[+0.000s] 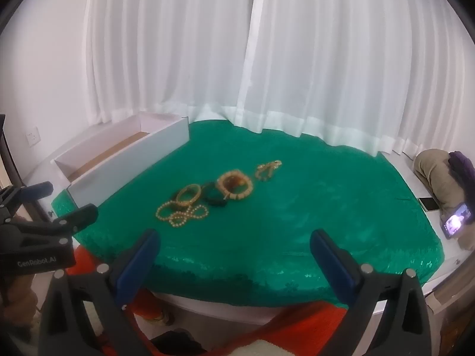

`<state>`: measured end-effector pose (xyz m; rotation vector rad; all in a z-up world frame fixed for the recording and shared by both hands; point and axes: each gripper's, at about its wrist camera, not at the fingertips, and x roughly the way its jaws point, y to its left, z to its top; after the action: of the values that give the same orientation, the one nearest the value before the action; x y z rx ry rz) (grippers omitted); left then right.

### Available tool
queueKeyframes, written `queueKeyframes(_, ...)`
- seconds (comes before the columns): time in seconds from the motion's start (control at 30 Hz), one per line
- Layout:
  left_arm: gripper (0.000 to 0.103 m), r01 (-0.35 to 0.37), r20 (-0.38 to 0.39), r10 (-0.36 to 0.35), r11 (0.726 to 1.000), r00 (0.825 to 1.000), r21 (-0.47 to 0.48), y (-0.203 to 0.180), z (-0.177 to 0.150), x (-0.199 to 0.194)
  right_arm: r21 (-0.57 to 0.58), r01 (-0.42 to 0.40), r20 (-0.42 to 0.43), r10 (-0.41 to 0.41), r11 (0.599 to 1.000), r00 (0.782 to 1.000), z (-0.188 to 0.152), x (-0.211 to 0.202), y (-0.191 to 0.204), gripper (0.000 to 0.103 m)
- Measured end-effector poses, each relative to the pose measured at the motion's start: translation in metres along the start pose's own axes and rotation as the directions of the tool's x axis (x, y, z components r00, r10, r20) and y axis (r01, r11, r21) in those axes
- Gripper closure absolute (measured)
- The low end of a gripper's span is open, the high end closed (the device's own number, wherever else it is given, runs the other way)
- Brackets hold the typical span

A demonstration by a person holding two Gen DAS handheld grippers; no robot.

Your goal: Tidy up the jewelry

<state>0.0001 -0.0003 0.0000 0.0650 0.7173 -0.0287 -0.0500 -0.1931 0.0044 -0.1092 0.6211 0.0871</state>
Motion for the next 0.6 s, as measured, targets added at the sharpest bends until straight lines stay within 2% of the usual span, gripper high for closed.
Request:
queueKeyframes(0.23,0.0,-0.005,0.022,0.004,1.0,1.0,0.024,-0.0105,0.0003,-0.0045,-0.003,-0.001,0.001,0.001,1.0,1.0,0.0024,0.001,-0.001,0.0)
queueKeyframes(0.27,0.0,0.008,0.004,-0.008,1.0,1.0,0.005,-0.003,-0.0013,0.0016,-0.002,-0.002,0.002,0.002,1.0,1.0,0.0031,0.0012,-0.0014,0.0)
queueKeyframes(0.6,0.0,0.009,0.018,-0.01,1.0,1.0,0.017,-0.0049,-0.0008,-0.006,-0.001,-0.006,0.005,0.006,1.0,1.0,0.0014,0.0003,-0.0041,0.0)
